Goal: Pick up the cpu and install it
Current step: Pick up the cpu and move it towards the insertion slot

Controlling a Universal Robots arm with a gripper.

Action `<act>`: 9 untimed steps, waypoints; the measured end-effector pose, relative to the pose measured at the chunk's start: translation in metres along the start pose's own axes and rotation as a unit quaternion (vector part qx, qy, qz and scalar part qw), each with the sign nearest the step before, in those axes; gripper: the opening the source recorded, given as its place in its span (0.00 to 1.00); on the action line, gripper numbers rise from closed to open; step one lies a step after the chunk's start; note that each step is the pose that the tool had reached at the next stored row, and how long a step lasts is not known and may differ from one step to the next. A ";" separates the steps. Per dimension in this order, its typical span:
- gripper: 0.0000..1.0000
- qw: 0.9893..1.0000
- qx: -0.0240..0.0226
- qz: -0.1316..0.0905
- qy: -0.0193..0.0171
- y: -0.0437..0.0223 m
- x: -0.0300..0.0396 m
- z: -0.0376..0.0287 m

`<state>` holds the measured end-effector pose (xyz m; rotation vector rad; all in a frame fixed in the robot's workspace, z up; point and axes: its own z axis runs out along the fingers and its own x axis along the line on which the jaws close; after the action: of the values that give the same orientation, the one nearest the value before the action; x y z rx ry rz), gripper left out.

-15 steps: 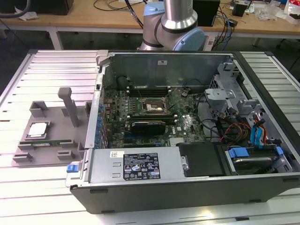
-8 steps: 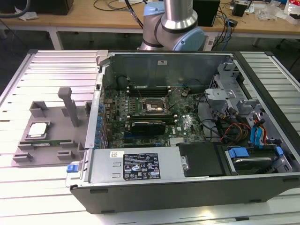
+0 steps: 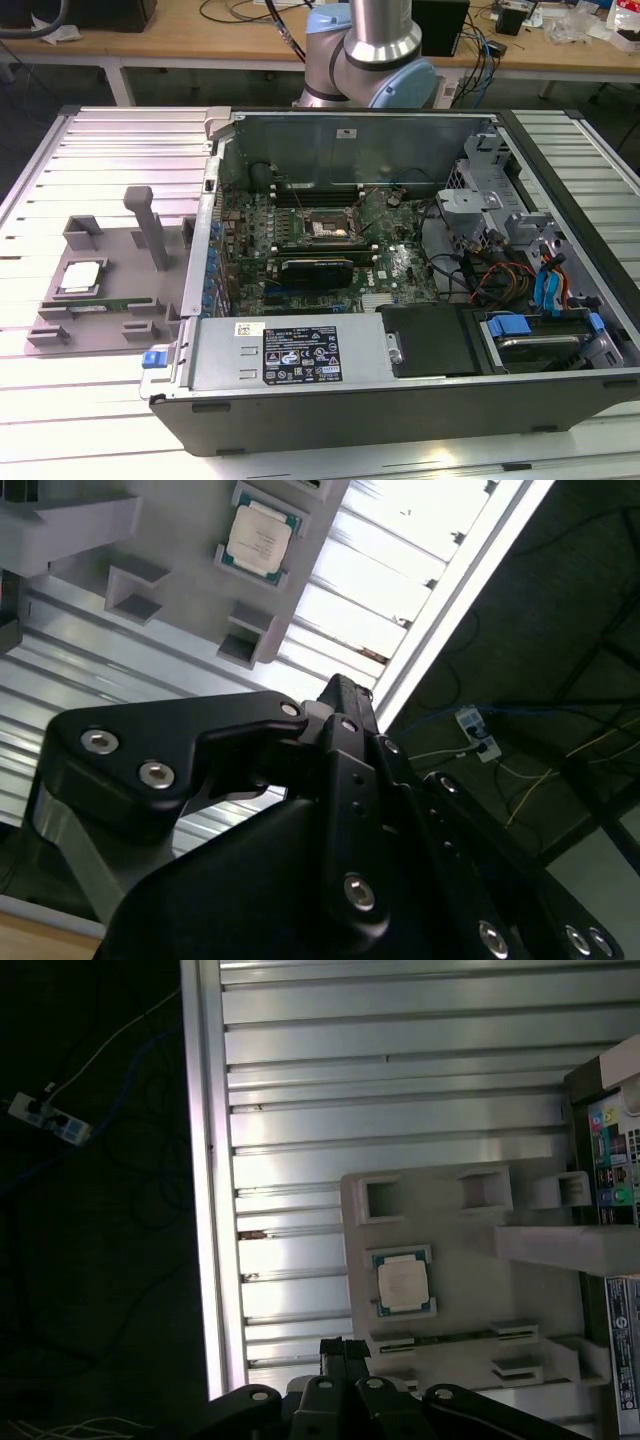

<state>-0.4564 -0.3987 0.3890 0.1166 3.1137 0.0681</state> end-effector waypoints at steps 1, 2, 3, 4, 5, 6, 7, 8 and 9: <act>0.11 1.000 0.000 0.000 0.000 0.0009 -0.0119 0.0005; 0.11 1.000 0.000 0.000 0.000 0.0019 -0.0262 0.0013; 0.11 1.000 0.001 0.000 0.001 0.0025 -0.0344 0.0017; 0.11 1.000 0.001 0.000 0.001 0.0033 -0.0443 0.0022; 0.11 1.000 0.001 0.000 0.001 0.0041 -0.0568 0.0028; 0.11 1.000 0.001 0.000 0.001 0.0044 -0.0601 0.0029; 0.11 1.000 0.001 0.000 0.001 0.0044 -0.0601 0.0029; 0.11 1.000 0.001 0.000 0.001 0.0044 -0.0601 0.0029; 0.11 1.000 0.001 0.000 0.001 0.0044 -0.0601 0.0029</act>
<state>-0.3960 -0.3987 0.3876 0.1167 3.1159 0.0651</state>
